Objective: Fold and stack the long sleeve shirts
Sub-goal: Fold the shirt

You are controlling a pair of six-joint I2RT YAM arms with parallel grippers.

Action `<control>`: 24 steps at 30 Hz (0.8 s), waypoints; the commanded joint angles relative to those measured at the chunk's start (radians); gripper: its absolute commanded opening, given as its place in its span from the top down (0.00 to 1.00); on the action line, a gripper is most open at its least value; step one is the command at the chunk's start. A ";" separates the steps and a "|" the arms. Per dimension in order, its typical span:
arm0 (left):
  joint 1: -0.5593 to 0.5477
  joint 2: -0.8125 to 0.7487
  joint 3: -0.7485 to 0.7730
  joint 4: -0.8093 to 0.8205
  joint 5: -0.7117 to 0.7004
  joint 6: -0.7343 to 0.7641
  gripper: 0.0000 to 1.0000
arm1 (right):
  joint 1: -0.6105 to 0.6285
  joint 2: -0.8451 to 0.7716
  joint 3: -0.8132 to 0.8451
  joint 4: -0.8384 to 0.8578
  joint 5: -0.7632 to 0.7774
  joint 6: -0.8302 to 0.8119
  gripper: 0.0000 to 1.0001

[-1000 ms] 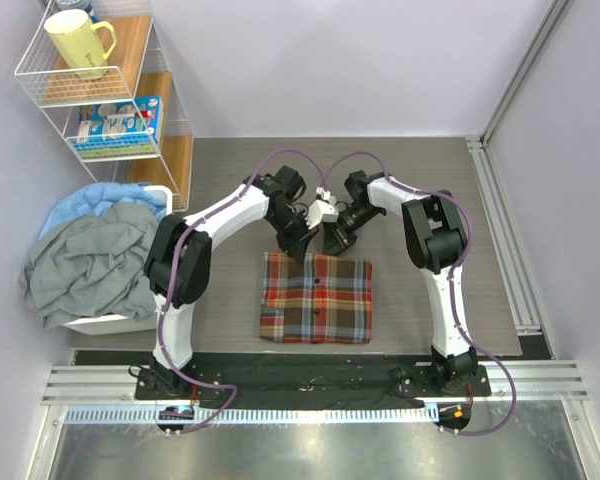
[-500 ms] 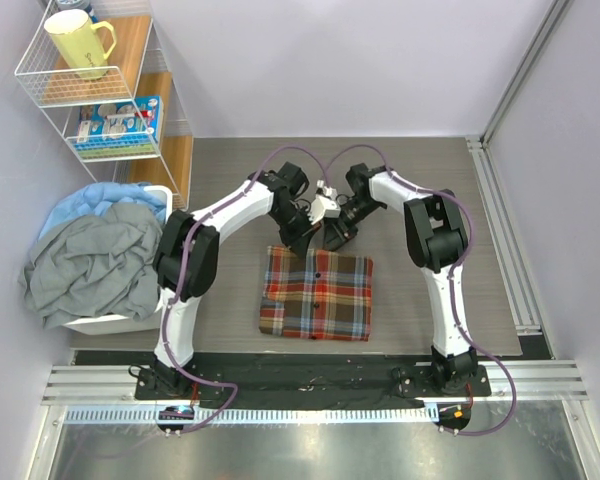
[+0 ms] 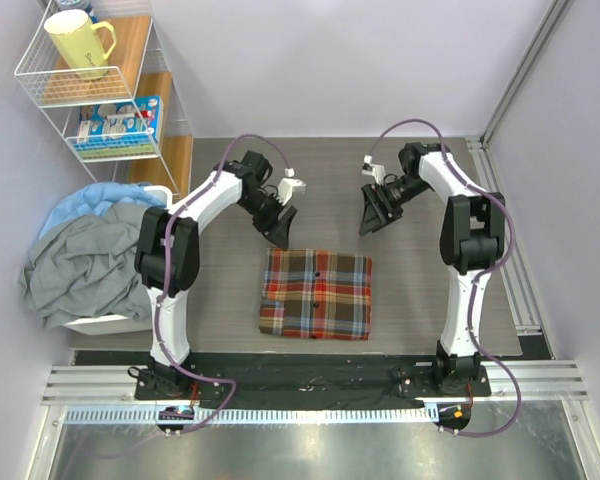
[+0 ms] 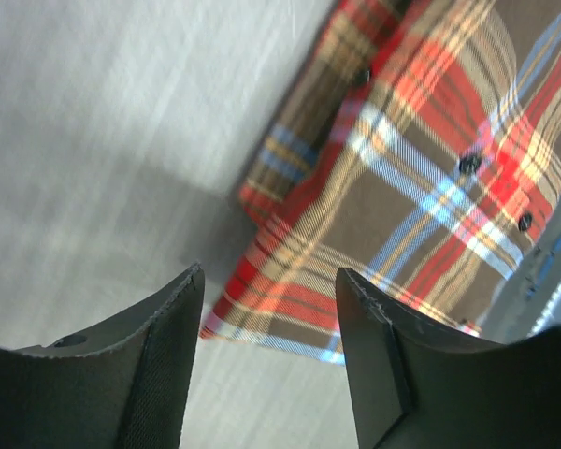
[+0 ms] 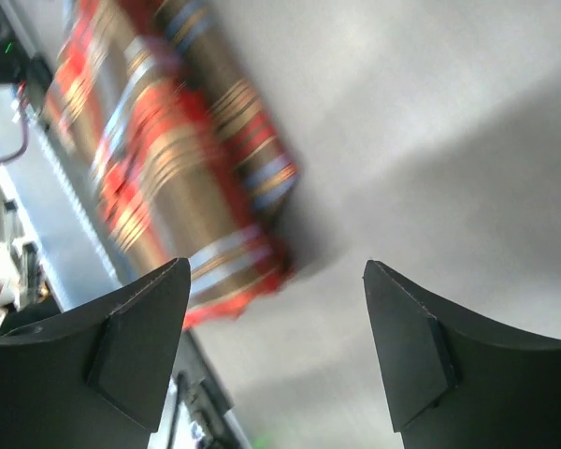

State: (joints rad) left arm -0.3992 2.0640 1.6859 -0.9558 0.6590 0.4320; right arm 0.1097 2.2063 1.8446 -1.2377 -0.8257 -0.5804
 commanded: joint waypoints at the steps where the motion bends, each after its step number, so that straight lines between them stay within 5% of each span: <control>1: -0.006 -0.084 -0.055 -0.035 0.045 -0.006 0.39 | 0.036 -0.160 -0.136 -0.095 -0.016 -0.088 0.20; 13: 0.016 -0.053 -0.138 0.022 -0.018 0.010 0.38 | 0.087 -0.162 -0.286 0.027 0.071 -0.130 0.24; 19: 0.028 -0.030 -0.135 0.067 -0.065 -0.015 0.43 | 0.085 -0.125 -0.274 0.138 0.128 -0.044 0.53; 24: 0.034 0.040 -0.066 0.112 -0.138 -0.073 0.59 | 0.079 -0.088 -0.277 0.253 0.163 0.076 0.82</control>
State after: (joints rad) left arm -0.3782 2.0464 1.5566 -0.8959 0.5728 0.3985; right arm 0.1925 2.0956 1.5631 -1.1107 -0.7040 -0.6056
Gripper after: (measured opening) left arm 0.476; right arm 0.260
